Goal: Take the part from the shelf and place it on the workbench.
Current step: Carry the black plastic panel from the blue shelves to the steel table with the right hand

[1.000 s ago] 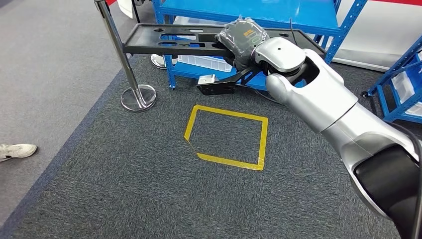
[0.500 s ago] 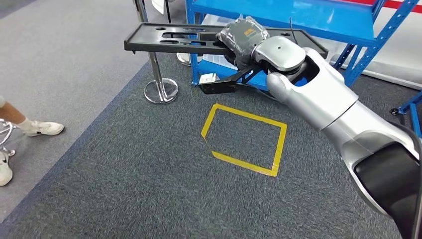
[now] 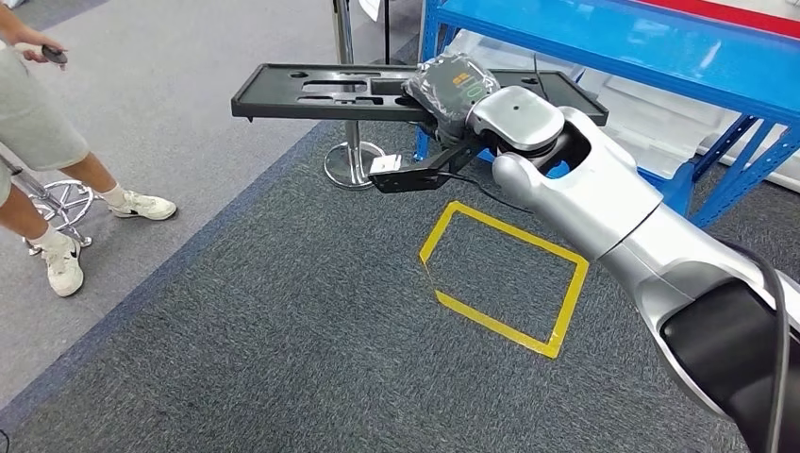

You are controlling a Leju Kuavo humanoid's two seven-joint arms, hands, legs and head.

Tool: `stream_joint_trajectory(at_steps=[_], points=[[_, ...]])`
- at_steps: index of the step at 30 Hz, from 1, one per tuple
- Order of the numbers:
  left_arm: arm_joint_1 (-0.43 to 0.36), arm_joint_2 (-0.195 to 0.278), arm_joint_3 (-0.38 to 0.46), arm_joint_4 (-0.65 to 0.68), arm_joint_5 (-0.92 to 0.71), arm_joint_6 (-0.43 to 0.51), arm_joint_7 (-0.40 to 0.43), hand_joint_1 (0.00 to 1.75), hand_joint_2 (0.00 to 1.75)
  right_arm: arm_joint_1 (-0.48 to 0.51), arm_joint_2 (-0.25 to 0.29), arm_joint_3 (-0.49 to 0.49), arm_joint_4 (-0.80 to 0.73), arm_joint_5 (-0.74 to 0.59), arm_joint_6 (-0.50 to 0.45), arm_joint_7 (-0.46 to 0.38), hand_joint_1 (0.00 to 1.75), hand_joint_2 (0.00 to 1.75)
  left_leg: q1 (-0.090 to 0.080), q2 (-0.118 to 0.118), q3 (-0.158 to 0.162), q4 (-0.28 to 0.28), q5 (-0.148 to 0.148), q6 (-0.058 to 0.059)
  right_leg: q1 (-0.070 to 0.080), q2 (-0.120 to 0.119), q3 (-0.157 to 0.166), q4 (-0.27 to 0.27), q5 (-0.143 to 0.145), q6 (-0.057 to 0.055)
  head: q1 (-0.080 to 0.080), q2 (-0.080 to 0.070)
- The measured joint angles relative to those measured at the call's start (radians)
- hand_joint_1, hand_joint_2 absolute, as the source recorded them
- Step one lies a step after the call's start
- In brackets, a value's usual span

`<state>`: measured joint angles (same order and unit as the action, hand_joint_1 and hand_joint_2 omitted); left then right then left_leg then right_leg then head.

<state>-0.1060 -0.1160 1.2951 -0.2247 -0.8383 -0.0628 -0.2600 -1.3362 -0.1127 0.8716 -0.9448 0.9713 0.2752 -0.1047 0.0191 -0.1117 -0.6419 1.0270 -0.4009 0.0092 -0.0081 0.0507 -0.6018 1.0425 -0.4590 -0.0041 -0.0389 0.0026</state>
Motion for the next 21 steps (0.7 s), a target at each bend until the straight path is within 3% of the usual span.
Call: stream_joint_trajectory(at_steps=[1, 3, 5, 7, 8, 9, 11, 13, 14, 16, 17, 19, 21], points=[[0.001, 0.001, 0.000, 0.000, 0.000, 0.000, 0.000, 0.00, 1.75, 0.003, 0.003, 0.000, -0.006, -0.001, 0.002, 0.002, 1.75, 1.75, 0.002, -0.005, -0.004, -0.001, 0.001, -0.006, -0.002, -0.011, 0.001, -0.004, 0.003, -0.003, 0.000, 0.000], [0.003, 0.003, 0.000, 0.000, 0.000, 0.001, 0.000, 0.00, 1.75, 0.005, 0.008, 0.000, -0.015, -0.001, 0.004, 0.006, 1.75, 1.75, 0.000, 0.025, -0.021, 0.030, -0.019, -0.014, -0.007, -0.034, 0.008, -0.017, 0.009, -0.015, -0.002, 0.000], [0.003, 0.003, 0.000, 0.000, 0.000, 0.001, 0.001, 0.00, 1.75, 0.005, 0.009, 0.000, -0.020, -0.001, 0.007, 0.010, 1.75, 1.75, -0.002, 0.078, -0.069, 0.134, -0.074, -0.021, -0.008, -0.057, 0.012, -0.023, 0.012, -0.024, -0.006, 0.000], [0.002, 0.004, 0.000, 0.000, 0.000, 0.001, 0.001, 0.00, 1.75, 0.007, 0.010, 0.001, -0.023, 0.000, 0.010, 0.012, 1.75, 1.75, 0.003, 0.100, -0.124, 0.249, -0.117, -0.028, -0.005, -0.078, 0.010, -0.020, 0.011, -0.025, -0.006, 0.000], [0.002, 0.004, 0.000, 0.000, 0.000, 0.001, 0.001, 0.00, 1.75, 0.009, 0.010, 0.002, -0.023, 0.000, 0.013, 0.012, 1.75, 1.75, 0.005, 0.104, -0.133, 0.269, -0.116, -0.032, -0.005, -0.090, 0.009, -0.019, 0.009, -0.025, -0.006, 0.000], [0.002, 0.004, 0.000, 0.000, 0.000, 0.001, 0.001, 0.00, 1.75, 0.010, 0.011, 0.003, -0.025, 0.000, 0.015, 0.011, 1.75, 1.75, 0.007, 0.108, -0.122, 0.249, -0.098, -0.034, -0.006, -0.102, 0.009, -0.017, 0.007, -0.023, -0.006, 0.000], [0.002, 0.005, 0.000, 0.000, 0.000, 0.001, 0.001, 0.00, 1.75, 0.010, 0.012, 0.004, -0.029, 0.001, 0.018, 0.011, 1.75, 1.75, 0.008, 0.138, -0.055, 0.124, -0.042, -0.037, -0.005, -0.124, 0.010, -0.010, 0.001, -0.016, -0.006, 0.000], [0.000, 0.005, 0.000, 0.000, -0.001, 0.001, 0.001, 0.00, 1.75, 0.006, 0.011, 0.004, -0.032, 0.000, 0.021, 0.010, 1.75, 1.75, 0.002, 0.166, -0.006, 0.028, -0.015, -0.028, 0.000, -0.141, 0.008, -0.003, -0.006, -0.006, -0.005, 0.000], [0.000, 0.005, 0.000, 0.000, -0.001, 0.001, 0.001, 0.00, 1.75, 0.004, 0.011, 0.004, -0.033, 0.000, 0.021, 0.009, 1.75, 1.75, -0.002, 0.169, -0.001, 0.012, -0.016, -0.022, 0.004, -0.149, 0.008, -0.002, -0.007, -0.001, -0.005, 0.000], [0.001, 0.005, 0.001, 0.000, -0.001, 0.001, 0.001, 0.00, 1.75, 0.003, 0.012, 0.004, -0.034, 0.000, 0.023, 0.007, 1.75, 1.75, -0.004, 0.146, -0.004, 0.011, -0.012, -0.007, 0.006, -0.164, 0.010, -0.003, -0.009, 0.007, -0.004, 0.000], [0.002, 0.005, 0.000, 0.000, -0.001, 0.001, 0.001, 0.00, 1.75, 0.003, 0.013, 0.004, -0.034, 0.000, 0.023, 0.006, 1.75, 1.75, -0.003, 0.136, -0.004, 0.008, -0.010, -0.001, 0.003, -0.156, 0.010, 0.002, -0.016, 0.012, -0.003, 0.000], [0.002, 0.005, 0.001, 0.000, -0.001, 0.001, 0.001, 0.00, 1.75, 0.004, 0.009, 0.004, -0.034, 0.000, 0.023, 0.005, 1.75, 1.75, -0.001, 0.118, -0.003, 0.003, -0.004, 0.013, -0.003, -0.107, -0.013, 0.058, -0.057, 0.018, -0.003, 0.000], [0.001, 0.005, 0.001, 0.000, -0.001, 0.001, 0.001, 0.00, 1.75, 0.008, 0.002, 0.005, -0.034, 0.000, 0.023, 0.004, 1.75, 1.75, -0.002, 0.098, -0.005, 0.002, -0.002, 0.020, -0.004, -0.061, -0.071, 0.185, -0.123, 0.018, -0.003, 0.000]])
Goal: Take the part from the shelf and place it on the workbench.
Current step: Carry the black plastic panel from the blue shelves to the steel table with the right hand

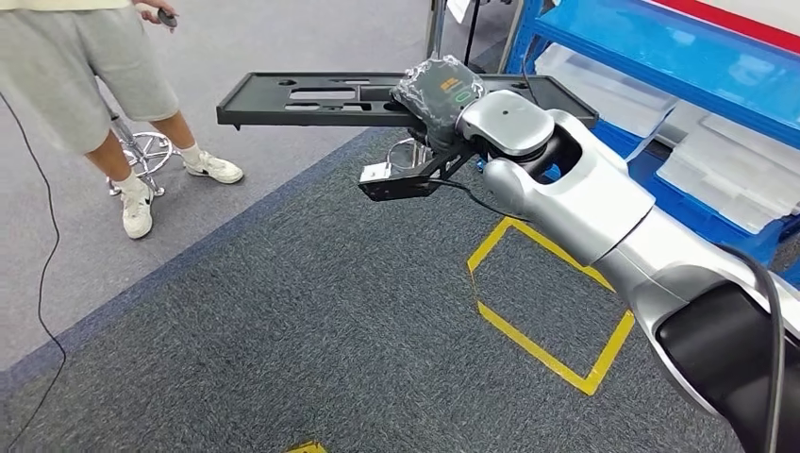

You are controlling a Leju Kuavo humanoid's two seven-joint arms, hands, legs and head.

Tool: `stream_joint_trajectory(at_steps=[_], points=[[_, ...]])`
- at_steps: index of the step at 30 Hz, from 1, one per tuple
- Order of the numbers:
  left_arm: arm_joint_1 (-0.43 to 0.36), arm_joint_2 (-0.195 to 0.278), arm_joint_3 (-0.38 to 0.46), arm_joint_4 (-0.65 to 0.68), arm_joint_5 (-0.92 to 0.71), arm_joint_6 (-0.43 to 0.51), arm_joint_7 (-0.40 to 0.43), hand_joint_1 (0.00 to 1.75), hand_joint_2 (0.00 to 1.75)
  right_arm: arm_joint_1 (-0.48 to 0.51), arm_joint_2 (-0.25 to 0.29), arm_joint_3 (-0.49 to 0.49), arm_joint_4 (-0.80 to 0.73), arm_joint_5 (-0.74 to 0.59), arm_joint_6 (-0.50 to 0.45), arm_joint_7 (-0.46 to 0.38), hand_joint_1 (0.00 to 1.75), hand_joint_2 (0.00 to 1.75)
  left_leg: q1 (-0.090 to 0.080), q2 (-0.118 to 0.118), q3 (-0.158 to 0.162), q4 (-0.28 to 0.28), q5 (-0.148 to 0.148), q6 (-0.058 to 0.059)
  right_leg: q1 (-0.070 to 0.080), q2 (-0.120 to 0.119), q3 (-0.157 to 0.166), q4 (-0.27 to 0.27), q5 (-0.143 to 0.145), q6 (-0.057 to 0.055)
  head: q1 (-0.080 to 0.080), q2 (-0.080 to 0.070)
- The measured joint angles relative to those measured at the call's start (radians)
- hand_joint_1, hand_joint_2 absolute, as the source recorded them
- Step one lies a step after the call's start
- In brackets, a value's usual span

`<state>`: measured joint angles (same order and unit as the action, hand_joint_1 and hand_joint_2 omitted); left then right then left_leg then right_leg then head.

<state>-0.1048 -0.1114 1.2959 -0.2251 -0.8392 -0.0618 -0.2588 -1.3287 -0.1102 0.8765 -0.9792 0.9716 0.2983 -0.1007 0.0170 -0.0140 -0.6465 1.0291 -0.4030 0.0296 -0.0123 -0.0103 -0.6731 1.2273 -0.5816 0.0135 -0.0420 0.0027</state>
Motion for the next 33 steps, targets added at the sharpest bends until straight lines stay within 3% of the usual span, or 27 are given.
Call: stream_joint_trajectory(at_steps=[2, 3, 5, 7, 9, 11, 13, 15, 17, 18, 19, 21, 23, 24, 26, 28, 30, 32, 33], points=[[-0.001, 0.000, 0.000, 0.000, 0.000, 0.000, 0.000, 0.00, 1.75, 0.007, -0.004, 0.001, 0.000, 0.000, 0.000, -0.001, 1.75, 1.75, -0.004, -0.026, -0.001, 0.000, 0.001, 0.003, 0.001, 0.010, -0.048, 0.093, -0.025, -0.003, 0.000, 0.000], [-0.001, 0.000, 0.000, 0.000, 0.000, 0.000, 0.000, 0.00, 1.75, 0.010, -0.005, 0.002, 0.000, 0.000, 0.001, -0.001, 1.75, 1.75, -0.006, -0.041, -0.001, 0.001, 0.002, 0.004, 0.001, 0.011, -0.048, 0.088, -0.008, -0.006, 0.000, 0.000], [0.000, 0.000, 0.000, 0.000, 0.000, 0.000, 0.000, 0.00, 1.75, 0.010, -0.006, 0.003, 0.000, 0.000, 0.000, -0.001, 1.75, 1.75, -0.008, -0.068, -0.001, 0.004, 0.002, 0.004, 0.004, 0.030, 0.000, -0.024, 0.067, -0.020, 0.000, 0.000], [0.000, -0.003, 0.000, 0.000, 0.000, 0.000, 0.000, 0.00, 1.75, 0.008, -0.006, 0.003, 0.000, 0.000, 0.000, -0.001, 1.75, 1.75, -0.009, -0.090, -0.006, 0.007, 0.004, 0.000, 0.006, 0.070, 0.050, -0.140, 0.117, -0.033, -0.001, 0.000], [0.001, -0.006, 0.000, 0.000, 0.000, 0.000, 0.000, 0.00, 1.75, 0.007, -0.006, 0.003, 0.000, 0.000, 0.000, -0.001, 1.75, 1.75, -0.003, -0.108, -0.014, 0.006, 0.010, -0.010, 0.009, 0.083, 0.062, -0.175, 0.123, -0.037, -0.001, 0.000], [0.003, -0.004, 0.000, 0.000, -0.001, 0.001, 0.000, 0.00, 1.75, 0.007, -0.002, 0.004, 0.001, 0.000, 0.000, -0.001, 1.75, 1.75, 0.000, -0.120, -0.017, 0.001, 0.014, -0.022, 0.008, 0.057, 0.070, -0.192, 0.130, -0.038, -0.001, 0.000], [0.004, -0.004, 0.000, -0.001, -0.004, 0.001, 0.002, 0.00, 1.75, 0.006, 0.003, 0.005, 0.002, 0.000, -0.001, -0.001, 1.75, 1.75, -0.004, -0.077, -0.034, 0.037, -0.010, -0.030, 0.003, 0.029, 0.084, -0.213, 0.138, -0.043, -0.004, 0.000], [0.002, -0.005, 0.000, -0.001, -0.007, 0.002, 0.006, 0.00, 1.75, 0.007, 0.006, 0.007, 0.005, 0.000, -0.001, -0.001, 1.75, 1.75, -0.003, -0.017, -0.086, 0.147, -0.067, -0.039, 0.003, 0.004, 0.092, -0.221, 0.140, -0.047, -0.007, 0.000], [0.001, -0.005, 0.000, -0.001, -0.008, 0.003, 0.012, 0.00, 1.75, 0.012, 0.006, 0.010, 0.008, 0.000, -0.001, -0.001, 1.75, 1.75, 0.004, 0.003, -0.137, 0.251, -0.103, -0.049, 0.004, -0.024, 0.094, -0.220, 0.137, -0.047, -0.007, 0.000], [0.002, -0.005, 0.000, -0.001, -0.009, 0.004, 0.013, 0.00, 1.75, 0.016, 0.006, 0.011, 0.010, 0.000, -0.002, -0.002, 1.75, 1.75, 0.008, 0.008, -0.141, 0.258, -0.096, -0.054, 0.003, -0.037, 0.094, -0.219, 0.136, -0.045, -0.007, 0.000], [0.002, -0.005, 0.000, -0.001, -0.011, 0.005, 0.014, 0.00, 1.75, 0.018, 0.006, 0.012, 0.011, 0.000, -0.003, -0.003, 1.75, 1.75, 0.011, 0.013, -0.124, 0.227, -0.074, -0.057, 0.002, -0.050, 0.095, -0.217, 0.133, -0.041, -0.007, 0.000], [0.003, -0.006, 0.000, -0.001, -0.018, 0.007, 0.014, 0.00, 1.75, 0.018, 0.002, 0.012, 0.013, 0.000, -0.008, -0.004, 1.75, 1.75, 0.011, 0.047, -0.052, 0.099, -0.019, -0.061, 0.002, -0.074, 0.094, -0.207, 0.123, -0.030, -0.008, 0.000], [0.002, -0.009, 0.000, 0.000, -0.025, 0.009, 0.015, 0.00, 1.75, 0.016, -0.014, 0.010, 0.014, 0.000, -0.015, -0.005, 1.75, 1.75, 0.005, 0.070, -0.009, 0.017, 0.001, -0.050, 0.008, -0.096, 0.094, -0.196, 0.111, -0.017, -0.006, 0.000], [0.002, -0.011, -0.001, 0.000, -0.027, 0.010, 0.015, 0.00, 1.75, 0.017, -0.023, 0.010, 0.013, 0.000, -0.017, -0.006, 1.75, 1.75, 0.002, 0.067, -0.007, 0.010, -0.003, -0.042, 0.011, -0.106, 0.095, -0.195, 0.108, -0.012, -0.005, 0.000], [0.006, -0.012, -0.001, 0.000, -0.028, 0.012, 0.015, 0.00, 1.75, 0.018, -0.036, 0.009, 0.013, 0.002, -0.018, -0.007, 1.75, 1.75, 0.003, 0.041, -0.010, 0.009, -0.001, -0.025, 0.010, -0.117, 0.100, -0.193, 0.102, -0.002, -0.003, 0.000], [0.007, -0.014, -0.001, 0.000, -0.029, 0.015, 0.014, 0.00, 1.75, 0.018, -0.044, 0.009, 0.013, 0.005, -0.017, -0.004, 1.75, 1.75, 0.004, 0.020, -0.009, 0.006, 0.002, -0.012, 0.003, -0.076, 0.086, -0.154, 0.070, 0.005, -0.003, 0.000], [0.006, -0.016, -0.001, 0.000, -0.030, 0.016, 0.013, 0.00, 1.75, 0.019, -0.051, 0.009, 0.014, 0.008, -0.014, -0.001, 1.75, 1.75, 0.003, 0.001, -0.009, 0.004, 0.004, -0.003, 0.000, -0.016, 0.033, -0.040, 0.007, 0.006, -0.003, 0.000], [0.005, -0.016, -0.001, 0.000, -0.030, 0.015, 0.010, 0.00, 1.75, 0.021, -0.053, 0.010, 0.015, 0.010, -0.008, 0.000, 1.75, 1.75, -0.002, -0.023, -0.009, 0.005, 0.004, 0.002, 0.002, 0.005, -0.030, 0.079, -0.033, 0.001, -0.003, 0.000], [0.004, -0.017, -0.001, 0.000, -0.030, 0.014, 0.008, 0.00, 1.75, 0.022, -0.053, 0.010, 0.016, 0.010, -0.005, 0.000, 1.75, 1.75, -0.005, -0.037, -0.009, 0.005, 0.004, 0.003, 0.003, 0.009, -0.043, 0.096, -0.026, -0.003, -0.003, 0.000]])
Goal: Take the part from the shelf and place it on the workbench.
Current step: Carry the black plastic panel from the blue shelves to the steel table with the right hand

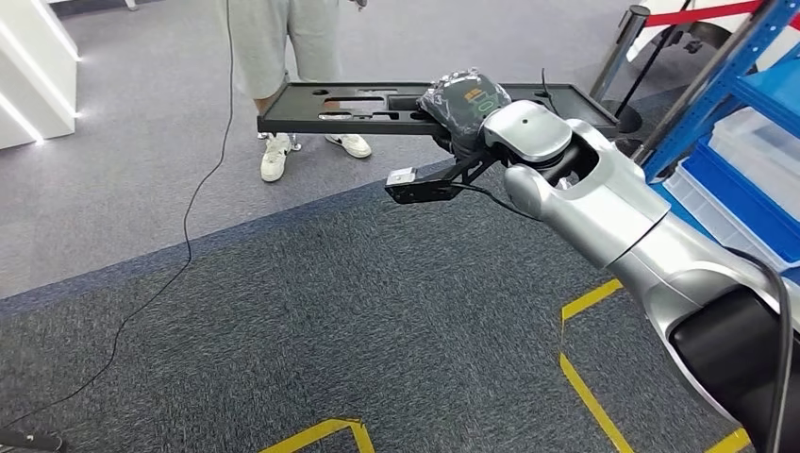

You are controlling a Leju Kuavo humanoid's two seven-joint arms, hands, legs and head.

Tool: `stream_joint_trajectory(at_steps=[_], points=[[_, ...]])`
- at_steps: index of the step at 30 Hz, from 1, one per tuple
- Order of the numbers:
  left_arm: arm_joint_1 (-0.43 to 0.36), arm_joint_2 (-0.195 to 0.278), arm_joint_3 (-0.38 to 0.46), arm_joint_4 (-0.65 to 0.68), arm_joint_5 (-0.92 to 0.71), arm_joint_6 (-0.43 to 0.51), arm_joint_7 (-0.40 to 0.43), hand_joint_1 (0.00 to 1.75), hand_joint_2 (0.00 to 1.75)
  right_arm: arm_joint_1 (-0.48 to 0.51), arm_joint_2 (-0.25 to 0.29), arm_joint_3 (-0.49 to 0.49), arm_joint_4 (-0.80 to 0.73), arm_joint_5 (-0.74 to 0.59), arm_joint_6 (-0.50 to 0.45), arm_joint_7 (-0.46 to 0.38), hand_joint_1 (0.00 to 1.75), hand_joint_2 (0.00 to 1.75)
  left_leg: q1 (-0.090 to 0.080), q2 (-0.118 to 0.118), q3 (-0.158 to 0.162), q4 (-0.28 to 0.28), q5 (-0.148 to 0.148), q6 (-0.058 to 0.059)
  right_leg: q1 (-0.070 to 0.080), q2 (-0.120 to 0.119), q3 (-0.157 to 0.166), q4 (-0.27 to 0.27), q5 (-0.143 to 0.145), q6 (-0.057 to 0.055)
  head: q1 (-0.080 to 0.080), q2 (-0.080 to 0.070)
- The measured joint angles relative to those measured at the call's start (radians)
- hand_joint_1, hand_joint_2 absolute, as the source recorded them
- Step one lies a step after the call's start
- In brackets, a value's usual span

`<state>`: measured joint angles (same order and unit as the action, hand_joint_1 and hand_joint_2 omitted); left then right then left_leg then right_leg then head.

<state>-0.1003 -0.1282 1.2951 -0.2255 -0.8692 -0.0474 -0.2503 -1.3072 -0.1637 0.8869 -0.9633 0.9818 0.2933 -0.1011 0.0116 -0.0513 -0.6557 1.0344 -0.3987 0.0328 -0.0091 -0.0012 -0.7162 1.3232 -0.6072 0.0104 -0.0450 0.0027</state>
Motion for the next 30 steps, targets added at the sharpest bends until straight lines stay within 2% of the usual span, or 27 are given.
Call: stream_joint_trajectory(at_steps=[1, 2, 4, 5, 6, 8, 9, 10, 12, 13, 14, 15, 16, 17, 19, 20, 21, 23, 24, 25, 26, 28, 29, 30], points=[[-0.001, -0.001, 0.000, 0.000, 0.000, 0.000, -0.001, 0.00, 1.75, 0.000, 0.000, 0.000, 0.001, 0.000, 0.002, 0.000, 1.75, 1.75, -0.003, -0.015, 0.001, 0.001, 0.000, 0.001, 0.002, 0.004, 0.006, -0.023, 0.027, -0.006, 0.000, 0.000], [-0.001, -0.001, 0.000, 0.000, 0.000, -0.001, -0.002, 0.00, 1.75, -0.001, 0.000, 0.000, 0.001, 0.000, 0.003, 0.000, 1.75, 1.75, -0.005, -0.030, 0.001, 0.002, 0.000, 0.001, 0.004, 0.015, 0.027, -0.079, 0.067, -0.015, 0.000, 0.000], [-0.002, -0.006, 0.000, 0.000, -0.001, -0.002, -0.003, 0.00, 1.75, -0.007, 0.000, 0.000, 0.001, 0.000, 0.003, 0.000, 1.75, 1.75, -0.006, -0.055, 0.000, 0.004, 0.001, -0.001, 0.008, 0.062, 0.080, -0.209, 0.133, -0.031, 0.000, 0.000], [-0.002, -0.008, -0.001, 0.000, -0.002, -0.003, -0.004, 0.00, 1.75, -0.010, 0.000, 0.000, 0.002, 0.000, 0.004, -0.002, 1.75, 1.75, -0.004, -0.067, -0.002, 0.004, 0.003, -0.004, 0.009, 0.079, 0.097, -0.249, 0.148, -0.035, 0.000, 0.000], [-0.002, -0.010, -0.001, 0.000, -0.002, -0.003, -0.005, 0.00, 1.75, -0.013, 0.001, 0.000, 0.003, -0.001, 0.005, -0.003, 1.75, 1.75, -0.002, -0.079, -0.006, 0.003, 0.005, -0.008, 0.011, 0.086, 0.105, -0.268, 0.151, -0.036, 0.000, 0.000], [0.000, -0.011, -0.001, 0.000, -0.003, -0.003, -0.007, 0.00, 1.75, -0.016, 0.006, 0.001, 0.005, -0.002, 0.006, -0.005, 1.75, 1.75, 0.001, -0.103, -0.010, -0.002, 0.011, -0.019, 0.011, 0.061, 0.112, -0.281, 0.153, -0.037, 0.000, 0.000], [0.001, -0.011, -0.001, 0.000, -0.003, -0.002, -0.007, 0.00, 1.75, -0.017, 0.010, 0.001, 0.006, -0.003, 0.007, -0.006, 1.75, 1.75, -0.001, -0.093, -0.012, 0.000, 0.008, -0.023, 0.009, 0.046, 0.119, -0.292, 0.157, -0.039, 0.000, 0.000], [0.001, -0.012, -0.001, 0.000, -0.003, 0.001, -0.004, 0.00, 1.75, -0.019, 0.014, 0.001, 0.008, -0.004, 0.007, -0.007, 1.75, 1.75, -0.003, -0.066, -0.020, 0.016, -0.003, -0.027, 0.006, 0.030, 0.127, -0.303, 0.161, -0.041, -0.002, 0.000], [0.000, -0.012, -0.001, 0.000, -0.001, 0.014, 0.012, 0.00, 1.75, -0.026, 0.016, 0.004, 0.014, -0.005, 0.007, -0.011, 1.75, 1.75, -0.005, 0.009, -0.060, 0.106, -0.056, -0.033, 0.006, -0.001, 0.138, -0.317, 0.165, -0.046, -0.004, 0.000], [-0.001, -0.013, -0.001, 0.000, 0.000, 0.021, 0.022, 0.00, 1.75, -0.029, 0.017, 0.006, 0.018, -0.006, 0.007, -0.013, 1.75, 1.75, -0.001, 0.030, -0.091, 0.171, -0.088, -0.038, 0.007, -0.015, 0.139, -0.317, 0.164, -0.048, -0.005, 0.000], [-0.001, -0.013, -0.001, 0.000, 0.000, 0.028, 0.032, 0.00, 1.75, -0.031, 0.018, 0.009, 0.023, -0.006, 0.007, -0.015, 1.75, 1.75, 0.003, 0.039, -0.119, 0.229, -0.110, -0.044, 0.008, -0.030, 0.139, -0.317, 0.163, -0.047, -0.005, 0.000], [-0.001, -0.013, -0.001, 0.000, 0.001, 0.031, 0.038, 0.00, 1.75, -0.031, 0.019, 0.012, 0.027, -0.007, 0.007, -0.017, 1.75, 1.75, 0.007, 0.042, -0.134, 0.262, -0.117, -0.049, 0.008, -0.044, 0.139, -0.316, 0.161, -0.046, -0.005, 0.000], [-0.001, -0.013, -0.001, 0.000, 0.001, 0.033, 0.041, 0.00, 1.75, -0.031, 0.021, 0.016, 0.031, -0.007, 0.007, -0.019, 1.75, 1.75, 0.011, 0.046, -0.130, 0.256, -0.105, -0.054, 0.007, -0.059, 0.140, -0.314, 0.158, -0.044, -0.005, 0.000], [0.000, -0.013, 0.000, 0.000, 0.001, 0.035, 0.043, 0.00, 1.75, -0.031, 0.023, 0.019, 0.034, -0.007, 0.007, -0.021, 1.75, 1.75, 0.014, 0.054, -0.106, 0.211, -0.077, -0.059, 0.006, -0.073, 0.140, -0.311, 0.154, -0.040, -0.005, 0.000], [-0.001, -0.013, 0.000, 0.000, 0.000, 0.036, 0.047, 0.00, 1.75, -0.034, 0.025, 0.021, 0.039, -0.008, 0.006, -0.022, 1.75, 1.75, 0.014, 0.092, -0.034, 0.078, -0.025, -0.063, 0.007, -0.098, 0.140, -0.297, 0.141, -0.028, -0.005, 0.000], [-0.002, -0.014, 0.000, 0.000, 0.000, 0.036, 0.049, 0.00, 1.75, -0.037, 0.025, 0.022, 0.041, -0.008, 0.006, -0.023, 1.75, 1.75, 0.012, 0.106, -0.010, 0.034, -0.014, -0.058, 0.009, -0.108, 0.139, -0.290, 0.135, -0.023, -0.005, 0.000], [-0.002, -0.014, 0.000, 0.000, 0.000, 0.036, 0.050, 0.00, 1.75, -0.039, 0.025, 0.023, 0.044, -0.008, 0.005, -0.023, 1.75, 1.75, 0.008, 0.112, -0.001, 0.014, -0.013, -0.051, 0.012, -0.118, 0.138, -0.285, 0.131, -0.018, -0.004, 0.000], [-0.001, -0.014, 0.000, 0.000, 0.000, 0.036, 0.050, 0.00, 1.75, -0.040, 0.031, 0.028, 0.050, -0.008, 0.004, -0.025, 1.75, 1.75, 0.003, 0.092, -0.002, 0.011, -0.014, -0.032, 0.013, -0.136, 0.141, -0.283, 0.127, -0.009, -0.002, 0.000], [0.000, -0.014, 0.000, 0.000, 0.000, 0.036, 0.050, 0.00, 1.75, -0.040, 0.034, 0.031, 0.052, -0.008, 0.003, -0.025, 1.75, 1.75, 0.003, 0.080, -0.001, 0.009, -0.014, -0.026, 0.010, -0.134, 0.142, -0.280, 0.121, -0.004, -0.002, 0.000], [-0.001, -0.014, 0.000, 0.000, 0.000, 0.036, 0.049, 0.00, 1.75, -0.041, 0.037, 0.032, 0.054, -0.007, 0.002, -0.026, 1.75, 1.75, 0.004, 0.069, 0.000, 0.007, -0.012, -0.019, 0.006, -0.116, 0.139, -0.268, 0.109, 0.000, -0.002, 0.000], [-0.002, -0.014, 0.000, 0.000, 0.000, 0.036, 0.048, 0.00, 1.75, -0.041, 0.037, 0.033, 0.057, -0.007, 0.000, -0.026, 1.75, 1.75, 0.005, 0.059, 0.002, 0.004, -0.010, -0.013, 0.002, -0.087, 0.126, -0.237, 0.088, 0.004, -0.002, 0.000], [-0.005, -0.014, 0.000, 0.000, 0.000, 0.036, 0.046, 0.00, 1.75, -0.039, 0.035, 0.034, 0.063, -0.007, -0.002, -0.026, 1.75, 1.75, 0.005, 0.038, 0.002, 0.003, -0.008, -0.004, -0.002, -0.023, 0.067, -0.114, 0.027, 0.005, -0.002, 0.000], [-0.006, -0.013, 0.000, 0.000, 0.000, 0.036, 0.046, 0.00, 1.75, -0.036, 0.034, 0.035, 0.066, -0.007, -0.003, -0.026, 1.75, 1.75, 0.003, 0.024, 0.002, 0.003, -0.008, -0.001, -0.003, -0.009, 0.031, -0.046, 0.004, 0.004, -0.002, 0.000], [-0.006, -0.013, 0.000, 0.000, 0.000, 0.036, 0.045, 0.00, 1.75, -0.034, 0.033, 0.037, 0.070, -0.007, -0.003, -0.026, 1.75, 1.75, 0.001, 0.009, 0.002, 0.003, -0.008, 0.000, -0.002, -0.002, 0.004, 0.000, -0.004, 0.002, -0.002, 0.000]])
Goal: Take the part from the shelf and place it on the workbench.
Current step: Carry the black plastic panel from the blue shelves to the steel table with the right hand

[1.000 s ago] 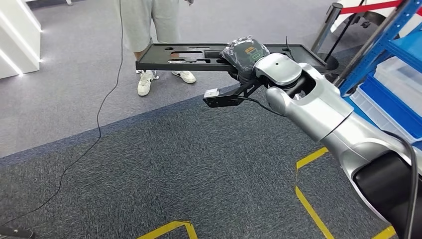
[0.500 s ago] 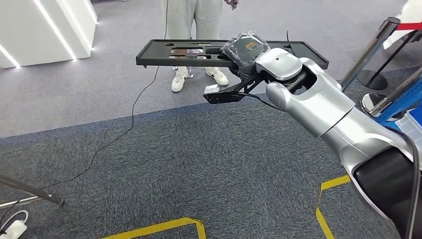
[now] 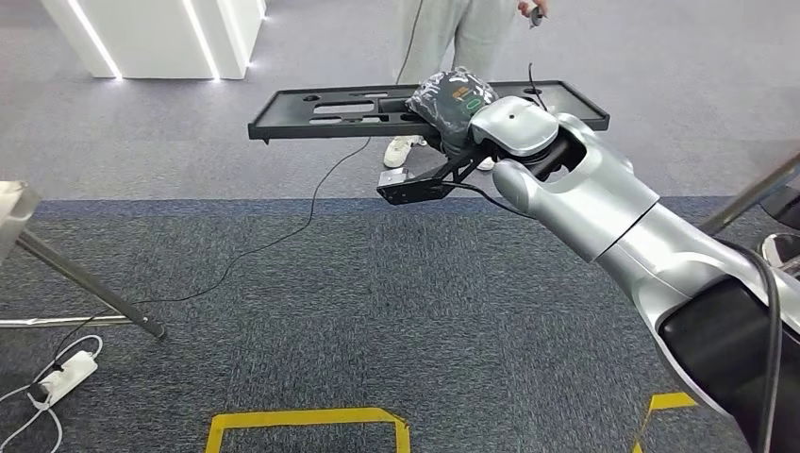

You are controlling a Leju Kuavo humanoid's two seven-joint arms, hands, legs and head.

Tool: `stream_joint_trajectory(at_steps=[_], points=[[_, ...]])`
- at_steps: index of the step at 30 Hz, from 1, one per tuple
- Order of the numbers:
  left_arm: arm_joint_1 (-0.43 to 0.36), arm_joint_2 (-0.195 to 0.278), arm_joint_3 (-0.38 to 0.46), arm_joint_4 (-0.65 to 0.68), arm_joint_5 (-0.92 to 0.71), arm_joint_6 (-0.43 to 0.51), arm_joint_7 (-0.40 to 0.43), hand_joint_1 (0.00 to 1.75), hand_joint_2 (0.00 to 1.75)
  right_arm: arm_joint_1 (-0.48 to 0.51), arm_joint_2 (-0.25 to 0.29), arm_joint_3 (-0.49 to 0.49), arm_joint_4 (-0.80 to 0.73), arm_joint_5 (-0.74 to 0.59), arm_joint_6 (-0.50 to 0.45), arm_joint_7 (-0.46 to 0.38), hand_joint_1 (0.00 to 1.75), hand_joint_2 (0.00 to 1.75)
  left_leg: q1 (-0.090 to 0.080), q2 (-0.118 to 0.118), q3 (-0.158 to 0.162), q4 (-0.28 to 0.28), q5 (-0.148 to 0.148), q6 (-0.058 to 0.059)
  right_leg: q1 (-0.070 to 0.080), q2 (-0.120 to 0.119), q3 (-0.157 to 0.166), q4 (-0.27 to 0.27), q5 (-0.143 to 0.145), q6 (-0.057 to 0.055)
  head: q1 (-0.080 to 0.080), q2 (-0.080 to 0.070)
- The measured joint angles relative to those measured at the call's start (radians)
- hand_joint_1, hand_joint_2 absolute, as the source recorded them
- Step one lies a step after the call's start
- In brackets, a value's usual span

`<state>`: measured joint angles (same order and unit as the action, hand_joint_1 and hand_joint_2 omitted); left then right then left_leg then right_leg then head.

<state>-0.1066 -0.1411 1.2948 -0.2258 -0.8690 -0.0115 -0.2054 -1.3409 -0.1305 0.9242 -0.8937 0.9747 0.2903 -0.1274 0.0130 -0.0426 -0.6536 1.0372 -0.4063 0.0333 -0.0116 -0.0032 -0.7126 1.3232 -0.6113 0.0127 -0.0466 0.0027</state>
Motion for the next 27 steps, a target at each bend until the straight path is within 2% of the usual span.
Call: stream_joint_trajectory(at_steps=[1, 2, 3, 5, 6, 7, 8, 9, 10, 11, 13, 14, 15, 16, 17, 18, 19, 20, 21, 22, 24, 25, 27], points=[[0.000, 0.000, 0.000, 0.000, 0.000, 0.000, 0.000, 0.00, 1.75, 0.002, -0.001, 0.002, 0.003, 0.000, 0.000, 0.000, 1.75, 1.75, -0.002, -0.016, 0.000, 0.000, 0.000, 0.001, 0.001, 0.003, -0.011, 0.010, 0.012, -0.004, 0.000, 0.000], [0.000, 0.000, 0.000, 0.000, 0.001, 0.000, 0.000, 0.00, 1.75, 0.003, -0.001, 0.004, 0.005, 0.000, 0.000, 0.000, 1.75, 1.75, -0.003, -0.032, 0.001, 0.001, 0.001, 0.001, 0.002, 0.008, -0.004, -0.020, 0.043, -0.010, 0.000, 0.000], [0.001, 0.000, 0.000, 0.000, 0.002, 0.000, 0.001, 0.00, 1.75, 0.002, -0.001, 0.005, 0.007, 0.000, 0.000, 0.000, 1.75, 1.75, -0.004, -0.048, 0.001, 0.002, 0.001, 0.001, 0.005, 0.021, 0.020, -0.083, 0.086, -0.018, 0.000, 0.000], [0.001, -0.004, 0.000, 0.000, 0.004, 0.000, 0.004, 0.00, 1.75, -0.002, -0.001, 0.005, 0.010, 0.000, 0.000, -0.001, 1.75, 1.75, -0.003, -0.075, -0.002, 0.004, 0.003, -0.002, 0.008, 0.075, 0.072, -0.211, 0.149, -0.035, 0.000, 0.000], [0.001, -0.006, 0.000, 0.000, 0.006, 0.000, 0.005, 0.00, 1.75, -0.005, -0.001, 0.006, 0.011, 0.000, 0.000, -0.001, 1.75, 1.75, 0.000, -0.087, -0.005, 0.004, 0.005, -0.006, 0.010, 0.094, 0.089, -0.250, 0.162, -0.039, 0.000, 0.000], [0.002, -0.008, 0.001, 0.000, 0.008, 0.000, 0.005, 0.00, 1.75, -0.007, 0.000, 0.006, 0.012, 0.000, 0.000, -0.002, 1.75, 1.75, 0.004, -0.099, -0.009, 0.003, 0.008, -0.011, 0.011, 0.101, 0.095, -0.265, 0.161, -0.041, 0.000, 0.000], [0.002, -0.009, 0.001, 0.000, 0.010, 0.000, 0.005, 0.00, 1.75, -0.009, 0.002, 0.007, 0.013, 0.000, 0.000, -0.003, 1.75, 1.75, 0.007, -0.114, -0.012, 0.000, 0.012, -0.018, 0.013, 0.091, 0.099, -0.273, 0.162, -0.041, 0.000, 0.000], [0.003, -0.008, 0.001, 0.000, 0.011, 0.000, 0.006, 0.00, 1.75, -0.010, 0.005, 0.008, 0.014, -0.001, -0.001, -0.005, 1.75, 1.75, 0.008, -0.118, -0.014, -0.003, 0.014, -0.023, 0.011, 0.075, 0.105, -0.283, 0.165, -0.041, 0.000, 0.000], [0.003, -0.008, 0.001, 0.000, 0.012, 0.000, 0.006, 0.00, 1.75, -0.012, 0.008, 0.009, 0.014, -0.001, -0.001, -0.006, 1.75, 1.75, 0.006, -0.101, -0.018, 0.001, 0.010, -0.027, 0.009, 0.058, 0.113, -0.296, 0.170, -0.041, 0.000, 0.000], [0.003, -0.008, 0.001, 0.000, 0.012, 0.000, 0.006, 0.00, 1.75, -0.014, 0.010, 0.010, 0.016, -0.002, 0.000, -0.008, 1.75, 1.75, 0.003, -0.071, -0.027, 0.021, -0.004, -0.031, 0.006, 0.041, 0.121, -0.310, 0.176, -0.043, -0.002, 0.000], [0.001, -0.007, 0.001, 0.000, 0.013, 0.000, 0.006, 0.00, 1.75, -0.019, 0.010, 0.012, 0.019, -0.003, 0.000, -0.010, 1.75, 1.75, 0.000, 0.002, -0.071, 0.118, -0.057, -0.037, 0.007, 0.006, 0.130, -0.324, 0.181, -0.045, -0.004, 0.000], [0.001, -0.007, 0.001, 0.000, 0.014, 0.000, 0.006, 0.00, 1.75, -0.021, 0.010, 0.013, 0.021, -0.003, 0.000, -0.010, 1.75, 1.75, 0.004, 0.020, -0.101, 0.180, -0.084, -0.042, 0.008, -0.011, 0.131, -0.325, 0.180, -0.046, -0.004, 0.000], [0.002, -0.007, 0.001, 0.000, 0.014, 0.000, 0.006, 0.00, 1.75, -0.021, 0.010, 0.014, 0.023, -0.003, 0.001, -0.011, 1.75, 1.75, 0.008, 0.029, -0.124, 0.227, -0.099, -0.047, 0.008, -0.028, 0.131, -0.324, 0.179, -0.045, -0.004, 0.000], [0.002, -0.007, 0.001, 0.000, 0.015, 0.000, 0.006, 0.00, 1.75, -0.019, 0.010, 0.017, 0.025, -0.003, 0.001, -0.012, 1.75, 1.75, 0.012, 0.034, -0.131, 0.243, -0.097, -0.052, 0.008, -0.044, 0.131, -0.324, 0.177, -0.044, -0.004, 0.000], [0.003, -0.007, 0.001, 0.000, 0.015, 0.000, 0.006, 0.00, 1.75, -0.019, 0.011, 0.019, 0.026, -0.003, 0.001, -0.013, 1.75, 1.75, 0.015, 0.039, -0.118, 0.221, -0.078, -0.057, 0.006, -0.060, 0.131, -0.322, 0.175, -0.040, -0.004, 0.000], [0.003, -0.006, 0.001, 0.000, 0.015, 0.000, 0.006, 0.00, 1.75, -0.018, 0.011, 0.020, 0.027, -0.003, 0.001, -0.014, 1.75, 1.75, 0.018, 0.050, -0.086, 0.163, -0.048, -0.061, 0.005, -0.074, 0.132, -0.317, 0.171, -0.035, -0.004, 0.000], [0.003, -0.006, 0.001, 0.000, 0.015, 0.000, 0.006, 0.00, 1.75, -0.019, 0.011, 0.021, 0.028, -0.003, 0.000, -0.014, 1.75, 1.75, 0.019, 0.071, -0.050, 0.096, -0.025, -0.064, 0.004, -0.088, 0.131, -0.311, 0.166, -0.029, -0.004, 0.000], [0.003, -0.006, 0.002, 0.000, 0.015, 0.000, 0.006, 0.00, 1.75, -0.019, 0.010, 0.021, 0.028, -0.003, 0.000, -0.014, 1.75, 1.75, 0.017, 0.087, -0.020, 0.041, -0.009, -0.062, 0.005, -0.099, 0.130, -0.303, 0.159, -0.021, -0.004, 0.000], [0.003, -0.007, 0.002, 0.000, 0.015, 0.000, 0.006, 0.00, 1.75, -0.020, 0.010, 0.021, 0.029, -0.003, 0.000, -0.014, 1.75, 1.75, 0.014, 0.098, -0.002, 0.009, -0.003, -0.056, 0.007, -0.109, 0.129, -0.296, 0.153, -0.014, -0.003, 0.000], [0.003, -0.007, 0.002, 0.000, 0.015, 0.000, 0.006, 0.00, 1.75, -0.020, 0.009, 0.021, 0.029, -0.004, 0.000, -0.014, 1.75, 1.75, 0.011, 0.099, 0.002, -0.001, -0.006, -0.049, 0.010, -0.118, 0.128, -0.291, 0.149, -0.009, -0.002, 0.000], [0.005, -0.008, 0.002, 0.000, 0.015, 0.000, 0.007, 0.00, 1.75, -0.020, 0.013, 0.022, 0.031, -0.005, -0.001, -0.016, 1.75, 1.75, 0.007, 0.076, 0.000, 0.003, -0.004, -0.033, 0.011, -0.134, 0.131, -0.289, 0.145, 0.000, -0.001, 0.000], [0.005, -0.008, 0.002, 0.000, 0.016, 0.000, 0.007, 0.00, 1.75, -0.020, 0.015, 0.022, 0.031, -0.006, -0.001, -0.017, 1.75, 1.75, 0.008, 0.065, 0.000, 0.002, -0.002, -0.027, 0.007, -0.129, 0.132, -0.284, 0.139, 0.005, 0.000, 0.000], [0.003, -0.007, 0.002, 0.000, 0.017, 0.000, 0.007, 0.00, 1.75, -0.022, 0.016, 0.022, 0.032, -0.008, -0.002, -0.017, 1.75, 1.75, 0.010, 0.045, 0.001, -0.002, 0.002, -0.016, -0.001, -0.079, 0.113, -0.231, 0.099, 0.012, 0.000, 0.000]])
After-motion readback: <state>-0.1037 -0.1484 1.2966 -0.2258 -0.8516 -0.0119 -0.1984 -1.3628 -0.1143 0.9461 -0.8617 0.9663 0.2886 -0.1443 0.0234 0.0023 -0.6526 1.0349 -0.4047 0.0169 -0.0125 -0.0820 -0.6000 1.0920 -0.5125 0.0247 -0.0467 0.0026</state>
